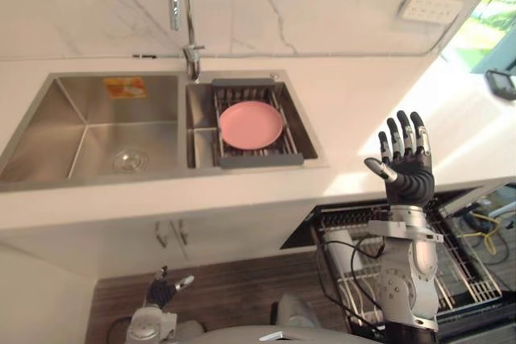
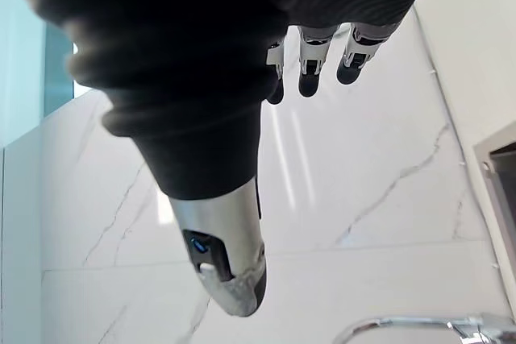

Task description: Walk over to the sink, pick up the cup, carry it to the dishwasher, place the cup inside the dishwasher, then close the dishwasher door

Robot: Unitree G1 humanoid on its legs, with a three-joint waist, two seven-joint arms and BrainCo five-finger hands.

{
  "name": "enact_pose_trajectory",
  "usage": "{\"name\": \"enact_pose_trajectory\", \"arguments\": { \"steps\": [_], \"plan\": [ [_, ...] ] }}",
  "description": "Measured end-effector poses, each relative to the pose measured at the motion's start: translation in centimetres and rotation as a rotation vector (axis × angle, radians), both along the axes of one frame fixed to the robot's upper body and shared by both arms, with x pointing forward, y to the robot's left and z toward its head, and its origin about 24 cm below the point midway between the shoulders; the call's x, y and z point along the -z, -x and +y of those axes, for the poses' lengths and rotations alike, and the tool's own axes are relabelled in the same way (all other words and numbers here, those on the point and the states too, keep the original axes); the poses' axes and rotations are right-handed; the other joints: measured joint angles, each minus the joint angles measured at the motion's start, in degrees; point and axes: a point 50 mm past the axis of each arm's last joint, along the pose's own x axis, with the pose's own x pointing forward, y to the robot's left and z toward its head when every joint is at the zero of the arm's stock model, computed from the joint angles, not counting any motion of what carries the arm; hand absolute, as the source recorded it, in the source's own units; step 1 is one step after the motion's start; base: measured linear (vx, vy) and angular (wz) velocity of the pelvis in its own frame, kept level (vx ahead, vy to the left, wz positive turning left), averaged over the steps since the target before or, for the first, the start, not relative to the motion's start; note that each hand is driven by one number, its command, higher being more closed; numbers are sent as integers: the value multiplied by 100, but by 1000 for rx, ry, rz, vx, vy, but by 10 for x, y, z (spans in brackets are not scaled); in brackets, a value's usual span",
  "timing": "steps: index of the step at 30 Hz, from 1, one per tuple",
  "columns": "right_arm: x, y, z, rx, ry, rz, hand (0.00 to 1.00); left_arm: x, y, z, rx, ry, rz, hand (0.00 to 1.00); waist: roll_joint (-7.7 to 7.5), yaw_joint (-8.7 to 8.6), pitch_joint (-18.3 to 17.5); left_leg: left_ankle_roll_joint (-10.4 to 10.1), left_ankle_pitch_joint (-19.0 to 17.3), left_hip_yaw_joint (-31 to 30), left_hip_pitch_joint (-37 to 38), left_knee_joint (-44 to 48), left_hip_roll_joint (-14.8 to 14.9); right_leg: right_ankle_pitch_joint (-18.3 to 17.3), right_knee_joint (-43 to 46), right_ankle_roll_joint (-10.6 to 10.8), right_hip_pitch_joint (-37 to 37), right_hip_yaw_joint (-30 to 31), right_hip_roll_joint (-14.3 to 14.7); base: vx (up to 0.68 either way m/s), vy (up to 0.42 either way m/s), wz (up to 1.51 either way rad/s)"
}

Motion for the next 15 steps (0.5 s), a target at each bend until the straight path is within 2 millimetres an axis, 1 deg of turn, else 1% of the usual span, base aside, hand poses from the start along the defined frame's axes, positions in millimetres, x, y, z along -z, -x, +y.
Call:
{"name": "enact_pose_trajectory", "arguments": {
  "steps": [1,2,3,4,10,13,15],
  "plan": [
    [-2,-1,-1,5,1,-10,0,1,-2,-1,8,11,8,0,17,-19,18,-57,-24,-23,-16,91,243,-96,-1071,-81,-143,-245,294,303,-137,-2],
    [-2,0,-1,6,1,-10,0,1,-2,-1,9,12,9,0,22,-19,21,-74,-27,-25,-13,121,274,-36,-1302,-97,-140,-251,336,290,-162,-5],
    [-3,0,-2,8,1,-15,0,1,-1,-1,9,11,13,0,0,-31,8,-214,-107,-22,7,279,345,525,-2317,-154,-36,-210,448,175,-99,-3],
    [-17,14,-14,67,42,-81,0,2,-5,-6,-25,-9,10,0,111,-55,258,-477,-734,-317,288,285,386,2256,-4384,52,819,121,793,119,-65,-2],
    [-18,14,-14,65,40,-82,0,2,-4,-5,-34,-8,9,0,128,-29,282,-466,-724,-388,233,287,387,2257,-4429,66,824,63,737,0,0,5],
    [-16,12,-14,44,14,-71,0,1,-3,0,-79,-20,-3,0,135,8,283,-467,-696,-463,175,273,394,2297,-4668,65,943,-95,708,3,-8,21],
    [-17,6,-12,17,-1,-54,0,1,-2,2,-121,-24,-8,0,156,49,296,-489,-648,-488,160,192,415,2313,-4725,62,957,-237,702,22,-25,22]
  ]
}}
